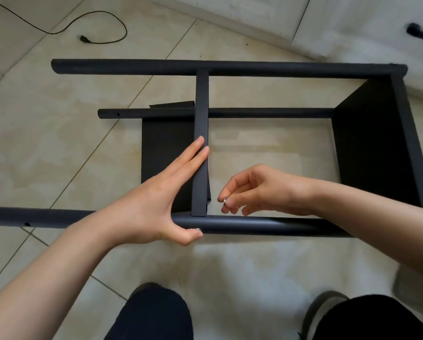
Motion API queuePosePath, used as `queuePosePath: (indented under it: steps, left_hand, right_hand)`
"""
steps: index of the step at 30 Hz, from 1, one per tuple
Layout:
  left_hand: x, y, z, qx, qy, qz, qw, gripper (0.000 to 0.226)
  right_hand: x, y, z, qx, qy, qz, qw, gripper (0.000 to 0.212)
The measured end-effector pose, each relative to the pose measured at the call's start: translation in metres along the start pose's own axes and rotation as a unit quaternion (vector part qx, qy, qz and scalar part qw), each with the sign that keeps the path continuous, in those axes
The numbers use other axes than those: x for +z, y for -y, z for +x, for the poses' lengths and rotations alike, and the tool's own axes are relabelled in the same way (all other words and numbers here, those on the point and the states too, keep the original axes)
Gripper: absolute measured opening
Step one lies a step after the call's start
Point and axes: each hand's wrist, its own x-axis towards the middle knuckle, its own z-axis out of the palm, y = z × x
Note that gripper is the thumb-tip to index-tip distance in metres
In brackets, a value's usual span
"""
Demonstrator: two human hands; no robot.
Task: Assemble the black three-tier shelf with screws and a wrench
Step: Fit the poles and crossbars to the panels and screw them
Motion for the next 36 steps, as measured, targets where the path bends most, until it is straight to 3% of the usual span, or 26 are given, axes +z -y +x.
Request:
queuePosePath:
  steps: [12, 18, 24, 36]
  left_hand:
    - [0.001, 0.000, 0.000, 0.005, -0.002, -0.003, 1.000, 0.123]
    - [0.001, -0.001, 0.000, 0.003, -0.003, 0.006, 1.000, 0.123]
    - [-0.001, -0.003, -0.001, 0.003, -0.002, 0.006, 1.000, 0.123]
    - [0.000, -0.003, 0.000, 0.007, -0.004, 0.014, 1.000, 0.123]
  right_hand:
    - [0.020, 0.009, 0.020, 0.011, 0.021, 0.028, 0.999, 0.005]
    - [0.028, 0.006, 0.025, 0.032, 0.051, 0.034, 0.998, 0.031]
    - [0.030, 0.008, 0.031, 0.062, 0.062, 0.034, 0.996, 0.009]
    - [0.021, 0.004, 0.035, 0.105, 0.121, 0.088, 0.983, 0.014]
